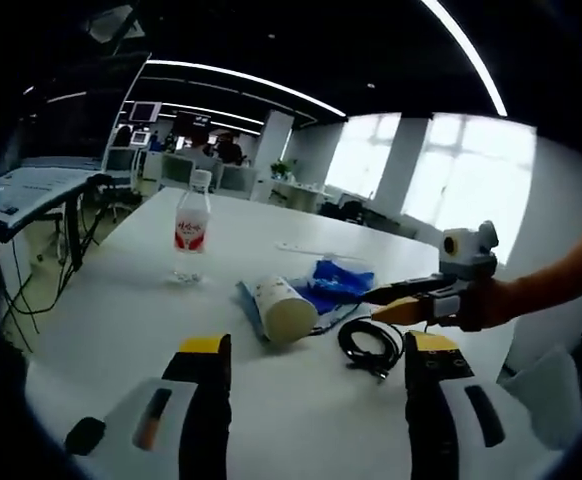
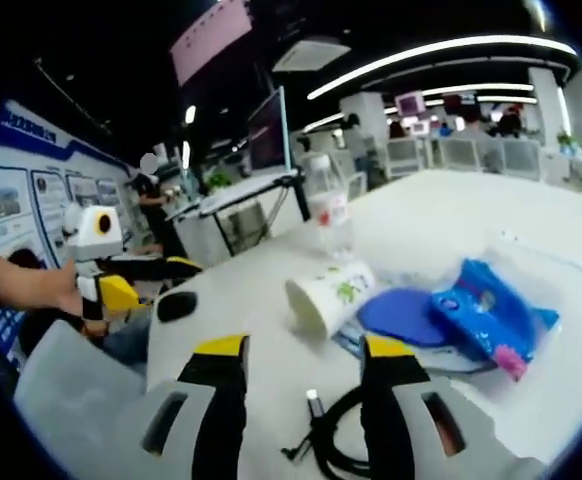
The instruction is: Arrange the tabletop items into an orderly group along one side of the table until the central work area is clear of visible clutter.
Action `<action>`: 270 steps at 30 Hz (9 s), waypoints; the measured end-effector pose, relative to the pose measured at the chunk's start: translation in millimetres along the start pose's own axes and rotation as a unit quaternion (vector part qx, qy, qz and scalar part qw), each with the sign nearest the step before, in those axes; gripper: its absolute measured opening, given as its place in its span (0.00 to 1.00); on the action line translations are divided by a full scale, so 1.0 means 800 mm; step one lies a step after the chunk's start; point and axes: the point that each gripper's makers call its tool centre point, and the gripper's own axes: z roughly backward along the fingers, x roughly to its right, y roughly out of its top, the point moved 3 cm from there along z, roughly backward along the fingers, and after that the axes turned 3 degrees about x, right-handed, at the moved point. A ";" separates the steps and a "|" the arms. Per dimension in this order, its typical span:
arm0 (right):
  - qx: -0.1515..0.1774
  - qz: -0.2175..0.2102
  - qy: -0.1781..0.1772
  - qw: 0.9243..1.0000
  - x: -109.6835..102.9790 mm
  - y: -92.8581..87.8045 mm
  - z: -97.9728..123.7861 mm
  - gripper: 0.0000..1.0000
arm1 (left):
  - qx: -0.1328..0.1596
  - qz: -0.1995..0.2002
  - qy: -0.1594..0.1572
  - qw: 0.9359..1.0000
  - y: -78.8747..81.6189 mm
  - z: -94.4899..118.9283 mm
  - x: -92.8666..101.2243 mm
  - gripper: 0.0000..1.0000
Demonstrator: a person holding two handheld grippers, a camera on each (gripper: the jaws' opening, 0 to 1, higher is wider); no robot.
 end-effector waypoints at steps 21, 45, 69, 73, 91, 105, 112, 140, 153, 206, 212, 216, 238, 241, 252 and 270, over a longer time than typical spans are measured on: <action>-0.010 -0.019 -0.006 1.000 -0.009 -0.030 0.033 0.58 | 0.025 -0.068 0.038 0.997 0.020 0.040 0.055 0.88; -0.018 0.016 0.000 1.000 -0.011 -0.004 0.047 0.70 | 0.064 -0.094 0.017 0.993 0.024 0.062 0.134 0.99; -0.115 0.134 0.034 0.984 0.016 0.033 0.012 0.77 | 0.062 -0.108 0.009 0.992 0.012 0.075 0.148 0.99; -0.137 0.140 0.034 0.980 0.028 0.030 0.012 0.77 | 0.071 -0.103 0.019 0.992 0.015 0.077 0.144 0.99; -0.202 0.209 0.065 0.955 0.038 0.042 -0.007 0.78 | 0.060 -0.130 0.008 0.990 0.010 0.075 0.148 0.99; -0.234 0.234 0.082 0.940 0.037 0.046 -0.027 0.87 | 0.065 -0.128 0.015 0.990 0.012 0.078 0.147 0.99; -0.252 0.252 0.094 0.930 0.036 0.046 -0.034 0.89 | 0.065 -0.128 0.018 0.989 0.012 0.077 0.147 0.99; -0.374 0.506 0.225 0.744 0.027 0.034 -0.073 1.00 | 0.059 -0.128 0.020 0.990 0.010 0.076 0.143 0.99; -0.391 0.588 0.258 0.659 0.033 0.024 -0.085 1.00 | 0.057 -0.124 0.022 0.990 0.009 0.077 0.141 0.99; -0.347 0.748 0.380 0.418 0.021 0.006 -0.153 0.56 | 0.056 -0.110 0.029 0.992 0.008 0.077 0.133 0.97; -0.344 0.763 0.384 0.390 0.022 0.002 -0.151 0.46 | 0.058 -0.107 0.032 0.992 0.008 0.078 0.131 0.97; -0.337 0.771 0.383 0.382 0.019 0.001 -0.149 0.43 | 0.056 -0.109 0.031 0.992 0.008 0.077 0.132 0.97; -0.330 0.753 0.322 0.470 0.028 0.020 -0.151 0.40 | 0.050 -0.108 0.028 0.992 0.007 0.077 0.132 0.95; -0.332 0.745 0.312 0.487 0.032 0.022 -0.148 0.40 | 0.049 -0.109 0.028 0.992 0.007 0.077 0.133 0.95; -0.327 0.712 0.282 0.554 0.040 0.024 -0.136 0.40 | 0.047 -0.109 0.027 0.993 0.007 0.076 0.133 0.94; -0.316 0.645 0.232 0.656 0.046 0.030 -0.139 0.40 | 0.043 -0.110 0.026 0.993 0.004 0.076 0.133 0.94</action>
